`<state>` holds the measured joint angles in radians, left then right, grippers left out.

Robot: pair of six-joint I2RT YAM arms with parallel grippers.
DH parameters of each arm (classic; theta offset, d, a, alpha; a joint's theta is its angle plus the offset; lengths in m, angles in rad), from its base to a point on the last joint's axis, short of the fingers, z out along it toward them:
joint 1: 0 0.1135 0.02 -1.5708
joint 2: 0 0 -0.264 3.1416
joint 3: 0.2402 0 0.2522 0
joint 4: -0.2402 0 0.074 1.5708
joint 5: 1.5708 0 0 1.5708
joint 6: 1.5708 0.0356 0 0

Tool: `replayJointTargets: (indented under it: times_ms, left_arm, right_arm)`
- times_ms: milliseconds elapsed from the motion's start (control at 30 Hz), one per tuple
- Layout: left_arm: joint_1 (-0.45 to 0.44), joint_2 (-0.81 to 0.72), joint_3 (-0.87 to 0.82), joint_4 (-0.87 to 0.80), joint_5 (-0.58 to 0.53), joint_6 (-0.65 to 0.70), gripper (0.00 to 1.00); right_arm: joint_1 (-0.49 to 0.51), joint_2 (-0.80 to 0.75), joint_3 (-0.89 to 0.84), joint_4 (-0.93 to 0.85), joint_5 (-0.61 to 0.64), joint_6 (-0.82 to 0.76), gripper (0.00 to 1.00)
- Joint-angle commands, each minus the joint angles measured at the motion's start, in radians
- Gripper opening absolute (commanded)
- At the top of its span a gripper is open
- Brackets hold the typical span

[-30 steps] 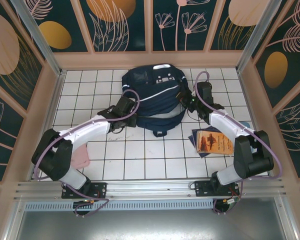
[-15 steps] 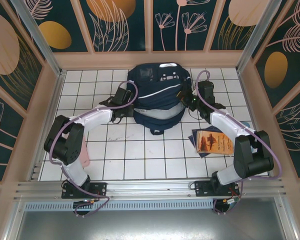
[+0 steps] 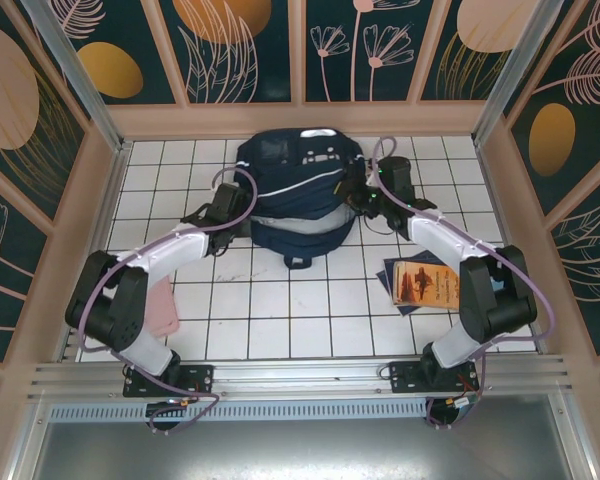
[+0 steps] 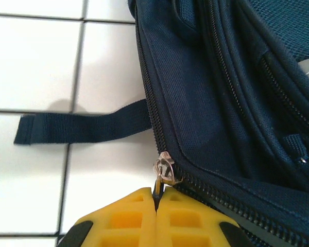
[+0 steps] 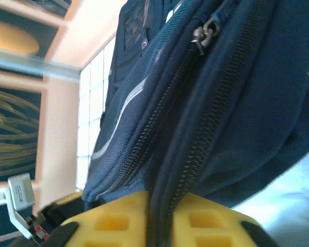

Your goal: Pack the student bag

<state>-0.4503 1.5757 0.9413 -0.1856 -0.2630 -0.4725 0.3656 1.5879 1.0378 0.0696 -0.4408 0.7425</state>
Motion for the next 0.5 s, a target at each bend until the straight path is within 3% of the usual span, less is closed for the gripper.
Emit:
replayJointTargets:
  times_ms: [0,67,133,300,467]
  left_arm:
    - [0.032,-0.022,-0.033,-0.069,-0.141,-0.066,0.29]
    - [0.032,-0.027,-0.029,-0.076,-0.151,-0.07,0.55]
    - [0.032,-0.036,-0.018,-0.091,-0.162,-0.068,0.7]
    - [0.032,-0.1,0.002,-0.109,-0.157,-0.051,0.85]
    - [0.032,-0.173,-0.018,-0.052,-0.031,-0.022,0.94]
  right_arm:
    - [0.026,0.005,0.053,-0.02,0.037,-0.062,0.41]
    - [0.037,-0.025,0.049,-0.093,0.118,-0.071,0.57]
    - [0.036,-0.076,0.03,-0.176,0.198,-0.074,0.64]
    - [0.015,-0.276,-0.081,-0.375,0.424,-0.063,0.74]
    - [-0.079,-0.444,-0.197,-0.612,0.625,-0.046,0.78]
